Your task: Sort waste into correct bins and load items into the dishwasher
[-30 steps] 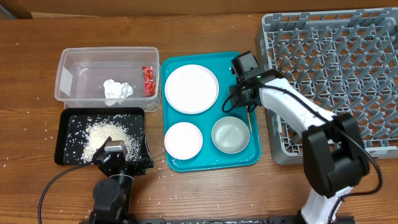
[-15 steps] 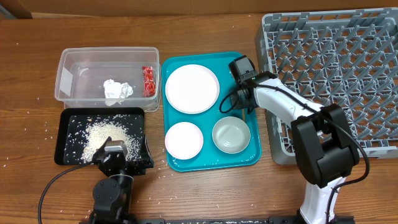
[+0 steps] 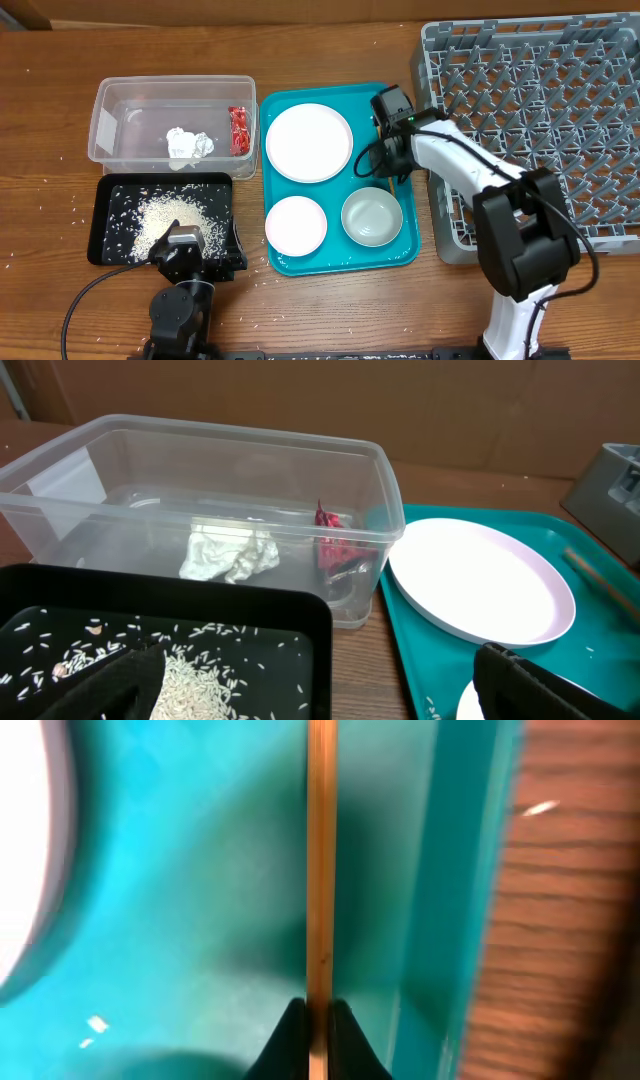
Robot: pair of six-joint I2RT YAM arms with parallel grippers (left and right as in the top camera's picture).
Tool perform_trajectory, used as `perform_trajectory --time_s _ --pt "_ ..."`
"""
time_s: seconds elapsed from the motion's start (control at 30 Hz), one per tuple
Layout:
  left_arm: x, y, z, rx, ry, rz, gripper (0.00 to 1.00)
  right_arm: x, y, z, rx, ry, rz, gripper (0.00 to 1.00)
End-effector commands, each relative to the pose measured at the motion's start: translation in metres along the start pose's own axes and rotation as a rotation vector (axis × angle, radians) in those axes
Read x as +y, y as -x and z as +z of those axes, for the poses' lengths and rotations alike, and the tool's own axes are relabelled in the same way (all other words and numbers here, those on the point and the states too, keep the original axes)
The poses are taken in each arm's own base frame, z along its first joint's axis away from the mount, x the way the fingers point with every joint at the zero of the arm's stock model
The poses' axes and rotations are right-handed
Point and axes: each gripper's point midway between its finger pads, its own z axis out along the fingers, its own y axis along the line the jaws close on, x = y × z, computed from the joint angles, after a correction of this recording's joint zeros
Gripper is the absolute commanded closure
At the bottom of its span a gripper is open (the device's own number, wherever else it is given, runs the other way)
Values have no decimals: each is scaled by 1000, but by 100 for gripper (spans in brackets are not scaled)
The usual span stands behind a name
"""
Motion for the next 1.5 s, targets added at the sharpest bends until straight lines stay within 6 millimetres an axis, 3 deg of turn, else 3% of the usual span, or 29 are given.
perform_trajectory --time_s 0.0,0.13,0.23,0.37,0.53,0.6,0.67,0.73,0.83,0.97,1.07,1.17,1.23,1.3,1.47 --pt "1 1 0 -10 1 -14 0 -3 50 -86 -226 50 15 96" --pt "1 1 0 -10 1 -14 0 -38 60 -139 -348 -46 71 96" --pt "1 1 0 -10 1 -14 0 -68 60 -158 -382 -143 41 96" --pt "1 1 0 -10 1 -14 0 -94 56 -149 -337 -200 -60 96" --pt "1 1 0 -10 1 -14 0 -116 53 -117 -263 -216 -52 96" --pt "1 1 0 -10 1 -14 0 -112 50 -106 -236 -182 -55 96" --pt "1 1 0 -10 1 -14 0 -110 50 -105 -239 -168 -19 62" --pt "1 1 0 -10 1 -14 0 -107 53 -113 -260 -155 35 60" --pt "1 1 0 -10 1 -14 0 -92 55 -142 -300 -68 89 57" --pt "1 1 0 -10 1 -14 0 -61 48 -202 -373 107 106 55" --pt "1 1 0 -10 1 -14 0 -30 32 -245 -420 281 68 48" --pt "1 1 0 -10 1 -14 0 -5 8 -270 -397 433 31 46" --pt "1 1 0 -10 1 -14 0 1 -8 -272 -345 462 29 53" --pt "1 1 0 -10 1 -14 0 4 -24 -261 -273 440 29 57" --pt "1 1 0 -10 1 -13 0 15 -62 -207 -117 282 -35 60"
